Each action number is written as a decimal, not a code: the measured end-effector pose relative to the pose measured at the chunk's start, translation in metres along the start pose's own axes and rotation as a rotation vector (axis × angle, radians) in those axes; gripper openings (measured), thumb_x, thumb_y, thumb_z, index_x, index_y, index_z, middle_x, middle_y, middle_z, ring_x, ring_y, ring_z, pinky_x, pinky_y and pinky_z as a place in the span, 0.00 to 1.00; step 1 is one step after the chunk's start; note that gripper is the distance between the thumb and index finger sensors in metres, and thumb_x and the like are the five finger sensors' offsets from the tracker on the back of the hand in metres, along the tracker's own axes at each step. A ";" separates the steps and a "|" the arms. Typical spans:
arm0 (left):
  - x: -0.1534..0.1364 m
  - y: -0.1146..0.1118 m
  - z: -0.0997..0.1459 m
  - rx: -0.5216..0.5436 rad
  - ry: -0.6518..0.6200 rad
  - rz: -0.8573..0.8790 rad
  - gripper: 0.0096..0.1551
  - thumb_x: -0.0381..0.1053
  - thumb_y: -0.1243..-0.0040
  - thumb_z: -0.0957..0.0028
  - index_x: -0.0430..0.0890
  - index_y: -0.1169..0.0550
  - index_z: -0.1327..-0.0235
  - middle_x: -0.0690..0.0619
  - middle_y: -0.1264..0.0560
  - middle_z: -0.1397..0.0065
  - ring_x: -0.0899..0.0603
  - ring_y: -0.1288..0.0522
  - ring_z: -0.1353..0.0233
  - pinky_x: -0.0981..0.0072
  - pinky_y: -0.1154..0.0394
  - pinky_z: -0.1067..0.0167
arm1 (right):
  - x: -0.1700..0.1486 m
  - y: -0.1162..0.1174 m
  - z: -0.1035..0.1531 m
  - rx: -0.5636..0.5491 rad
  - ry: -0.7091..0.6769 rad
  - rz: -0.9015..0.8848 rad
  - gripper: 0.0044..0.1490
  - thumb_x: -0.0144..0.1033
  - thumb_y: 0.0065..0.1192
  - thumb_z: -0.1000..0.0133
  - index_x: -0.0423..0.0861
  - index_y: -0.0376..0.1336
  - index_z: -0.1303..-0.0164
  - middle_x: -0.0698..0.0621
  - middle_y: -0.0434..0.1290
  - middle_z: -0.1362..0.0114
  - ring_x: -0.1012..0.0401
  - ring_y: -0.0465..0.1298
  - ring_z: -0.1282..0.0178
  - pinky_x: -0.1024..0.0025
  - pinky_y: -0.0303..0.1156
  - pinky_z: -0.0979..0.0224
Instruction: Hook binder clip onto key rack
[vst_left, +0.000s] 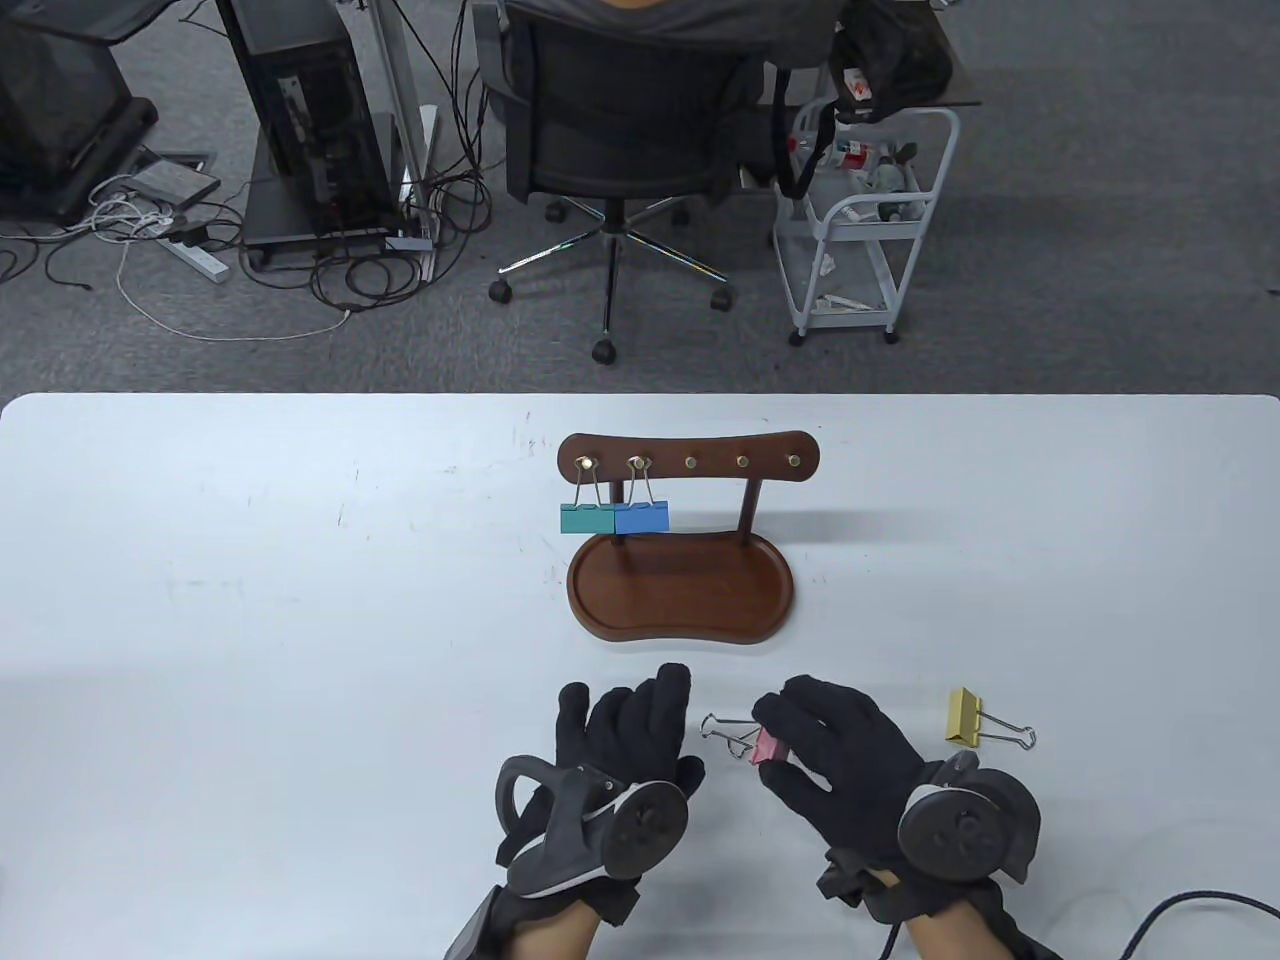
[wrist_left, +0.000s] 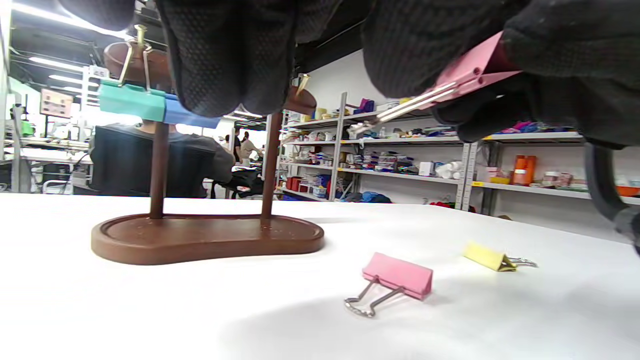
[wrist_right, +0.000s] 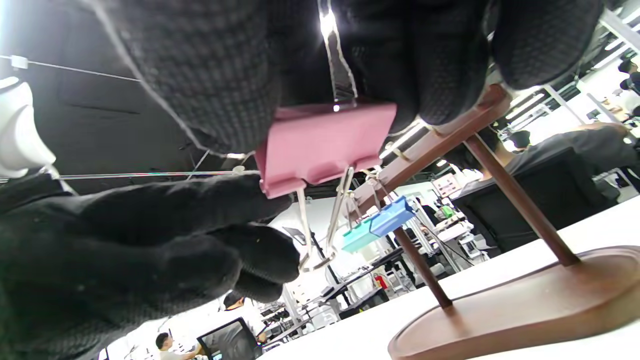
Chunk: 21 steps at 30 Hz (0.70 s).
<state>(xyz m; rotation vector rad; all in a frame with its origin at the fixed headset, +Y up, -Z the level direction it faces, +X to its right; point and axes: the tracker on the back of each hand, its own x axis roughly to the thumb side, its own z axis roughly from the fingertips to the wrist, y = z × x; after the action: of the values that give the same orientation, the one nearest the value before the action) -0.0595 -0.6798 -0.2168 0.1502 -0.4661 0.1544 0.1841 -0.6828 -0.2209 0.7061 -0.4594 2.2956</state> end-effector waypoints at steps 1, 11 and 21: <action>-0.001 -0.001 0.000 -0.002 0.007 -0.002 0.50 0.54 0.35 0.41 0.32 0.42 0.15 0.34 0.27 0.22 0.25 0.25 0.26 0.17 0.43 0.29 | -0.001 -0.001 -0.001 -0.011 0.002 -0.003 0.39 0.47 0.73 0.49 0.39 0.73 0.29 0.29 0.72 0.27 0.33 0.71 0.33 0.30 0.66 0.34; -0.013 -0.010 -0.003 -0.058 0.100 0.001 0.50 0.55 0.35 0.41 0.31 0.41 0.15 0.34 0.26 0.23 0.25 0.24 0.27 0.17 0.43 0.29 | -0.005 -0.014 -0.015 -0.111 0.093 0.051 0.40 0.48 0.76 0.50 0.36 0.74 0.33 0.29 0.75 0.30 0.33 0.75 0.36 0.32 0.69 0.36; -0.019 -0.019 -0.006 -0.146 0.141 0.012 0.50 0.55 0.36 0.40 0.31 0.41 0.15 0.33 0.26 0.22 0.25 0.25 0.27 0.17 0.44 0.30 | 0.012 -0.031 -0.053 -0.251 0.143 0.078 0.42 0.47 0.75 0.48 0.36 0.70 0.28 0.29 0.73 0.28 0.33 0.74 0.34 0.34 0.69 0.36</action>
<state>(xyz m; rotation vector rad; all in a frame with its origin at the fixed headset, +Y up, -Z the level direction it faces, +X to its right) -0.0700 -0.6995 -0.2327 -0.0063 -0.3362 0.1409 0.1793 -0.6289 -0.2521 0.4037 -0.7029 2.2879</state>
